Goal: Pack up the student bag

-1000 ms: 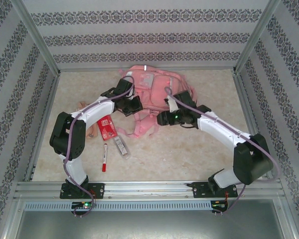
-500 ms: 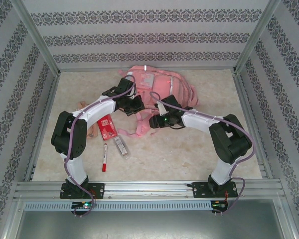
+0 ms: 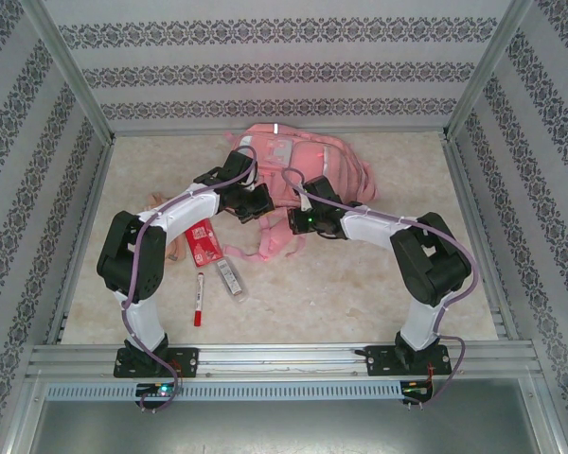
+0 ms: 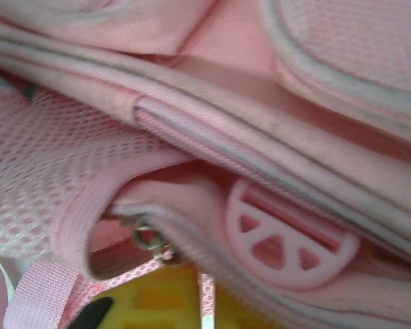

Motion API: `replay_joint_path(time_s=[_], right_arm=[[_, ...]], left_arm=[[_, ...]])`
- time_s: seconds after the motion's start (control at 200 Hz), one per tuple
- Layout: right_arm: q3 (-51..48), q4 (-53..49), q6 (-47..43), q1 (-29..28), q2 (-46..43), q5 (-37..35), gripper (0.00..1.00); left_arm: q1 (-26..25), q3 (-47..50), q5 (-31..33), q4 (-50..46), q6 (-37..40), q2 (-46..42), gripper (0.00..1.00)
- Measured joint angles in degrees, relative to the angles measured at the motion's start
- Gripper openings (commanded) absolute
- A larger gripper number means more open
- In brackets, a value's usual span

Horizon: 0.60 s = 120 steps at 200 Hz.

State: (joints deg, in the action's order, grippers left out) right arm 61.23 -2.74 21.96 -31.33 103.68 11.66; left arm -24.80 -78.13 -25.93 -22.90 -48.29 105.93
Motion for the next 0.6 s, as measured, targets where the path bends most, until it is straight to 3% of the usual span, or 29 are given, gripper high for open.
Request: replay_joint_path(time_s=[0.335,0.6], right_arm=[[-2.51,-0.22,-0.02,0.02,-3.52,0.07,0.0],[-6.14,-1.16,-1.09,6.49,-7.32,7.06,0.0]], left_arm=[[0.07,0.0,0.81,0.22,1.01,-0.15,0.0],[1.68,0.87,1.27,-0.02,3.21,-0.46,0.0]])
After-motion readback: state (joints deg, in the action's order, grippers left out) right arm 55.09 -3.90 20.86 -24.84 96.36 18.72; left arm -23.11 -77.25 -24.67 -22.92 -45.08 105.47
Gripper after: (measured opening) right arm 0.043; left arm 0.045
